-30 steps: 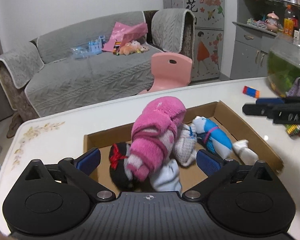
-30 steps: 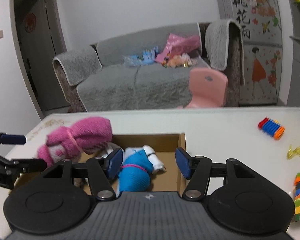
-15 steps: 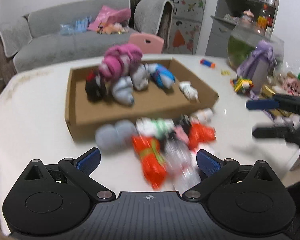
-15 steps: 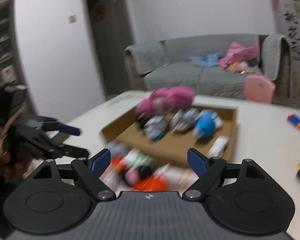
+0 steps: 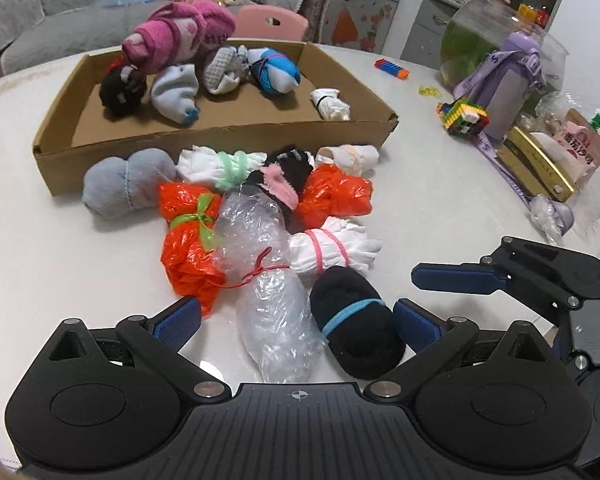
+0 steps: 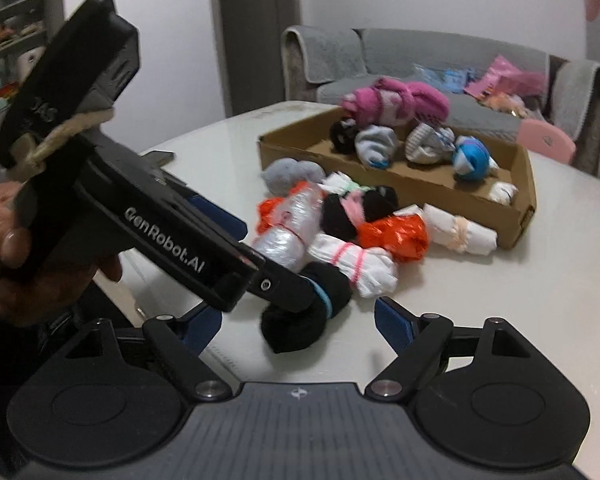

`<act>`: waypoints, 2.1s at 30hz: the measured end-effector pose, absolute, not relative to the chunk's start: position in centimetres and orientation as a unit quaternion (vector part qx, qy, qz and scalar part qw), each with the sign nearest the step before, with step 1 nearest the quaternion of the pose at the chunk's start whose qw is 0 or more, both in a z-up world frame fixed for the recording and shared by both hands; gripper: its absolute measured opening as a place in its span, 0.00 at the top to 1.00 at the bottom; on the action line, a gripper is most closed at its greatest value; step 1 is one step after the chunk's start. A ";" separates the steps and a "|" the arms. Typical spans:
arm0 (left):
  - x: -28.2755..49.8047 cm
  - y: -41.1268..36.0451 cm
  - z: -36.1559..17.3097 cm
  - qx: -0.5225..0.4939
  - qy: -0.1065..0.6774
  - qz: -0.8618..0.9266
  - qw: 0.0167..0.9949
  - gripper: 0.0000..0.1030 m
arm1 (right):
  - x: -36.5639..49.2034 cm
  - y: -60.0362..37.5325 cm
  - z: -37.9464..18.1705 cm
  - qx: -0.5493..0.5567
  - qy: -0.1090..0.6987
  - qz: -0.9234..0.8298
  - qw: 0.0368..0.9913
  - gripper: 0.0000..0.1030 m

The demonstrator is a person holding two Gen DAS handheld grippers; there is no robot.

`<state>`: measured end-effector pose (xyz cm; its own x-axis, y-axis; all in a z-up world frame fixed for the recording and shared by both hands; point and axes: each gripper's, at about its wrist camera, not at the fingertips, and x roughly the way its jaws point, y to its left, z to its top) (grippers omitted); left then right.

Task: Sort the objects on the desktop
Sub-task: 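Move the left gripper to the bubble-wrapped item while the right approaches the black sock, then grasp the bubble-wrapped item with the left gripper while the right grasps the black blue-band sock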

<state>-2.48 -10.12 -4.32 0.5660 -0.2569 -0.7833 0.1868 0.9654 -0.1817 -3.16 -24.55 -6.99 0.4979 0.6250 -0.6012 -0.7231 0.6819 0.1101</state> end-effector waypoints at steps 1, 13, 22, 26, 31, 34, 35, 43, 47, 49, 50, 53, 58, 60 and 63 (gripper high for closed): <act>-2.3 -10.0 -4.4 -0.047 0.451 -0.126 0.882 0.00 | -2.6 -24.6 -7.1 -0.069 0.319 0.387 0.863 0.26; -1.7 -8.6 -4.9 -0.096 0.450 -0.135 0.877 0.00 | -4.2 -25.7 -8.0 -0.053 0.316 0.379 0.868 0.26; -1.6 -6.8 -4.9 -0.139 0.440 -0.121 0.879 0.00 | -3.9 -24.7 -8.3 -0.048 0.324 0.375 0.867 0.28; -1.6 -6.3 -4.9 -0.138 0.440 -0.106 0.881 0.00 | -3.3 -24.7 -8.8 -0.044 0.342 0.350 0.871 0.33; -2.2 -8.1 -5.2 -0.078 0.436 -0.092 0.892 0.00 | -3.2 -26.1 -8.7 -0.027 0.348 0.333 0.876 0.42; -2.4 -9.2 -5.5 -0.049 0.428 -0.077 0.899 0.00 | -3.2 -26.9 -8.6 -0.021 0.350 0.332 0.876 0.48; -2.3 -9.4 -5.6 -0.043 0.427 -0.073 0.900 0.00 | -3.2 -26.9 -8.6 -0.022 0.349 0.332 0.876 0.49; -2.1 -10.3 -6.2 -0.027 0.408 -0.045 0.912 0.01 | -2.6 -26.9 -8.6 -0.026 0.342 0.327 0.880 0.48; -2.8 -10.7 -5.9 -0.003 0.392 -0.026 0.920 0.34 | -2.9 -27.1 -8.6 -0.032 0.342 0.326 0.881 0.67; -3.1 -10.2 -5.5 -0.011 0.394 -0.037 0.918 0.58 | -2.7 -27.9 -8.5 -0.019 0.348 0.322 0.880 0.67; -3.2 -9.9 -5.4 -0.023 0.397 -0.049 0.916 0.58 | -2.6 -28.1 -8.5 -0.016 0.349 0.318 0.881 0.67; -3.7 -9.4 -5.3 -0.034 0.399 -0.057 0.914 0.59 | -2.5 -28.9 -8.5 -0.004 0.352 0.315 0.881 0.68; -5.1 -9.3 -5.0 -0.027 0.397 -0.058 0.915 0.59 | -2.6 -29.5 -8.0 0.013 0.347 0.331 0.877 0.68; -5.7 -9.2 -4.7 -0.014 0.392 -0.055 0.918 0.59 | -2.5 -29.9 -7.7 0.024 0.344 0.335 0.877 0.68; -6.2 -8.9 -4.1 0.010 0.384 -0.044 0.922 0.59 | -2.2 -30.9 -7.3 0.043 0.340 0.337 0.877 0.68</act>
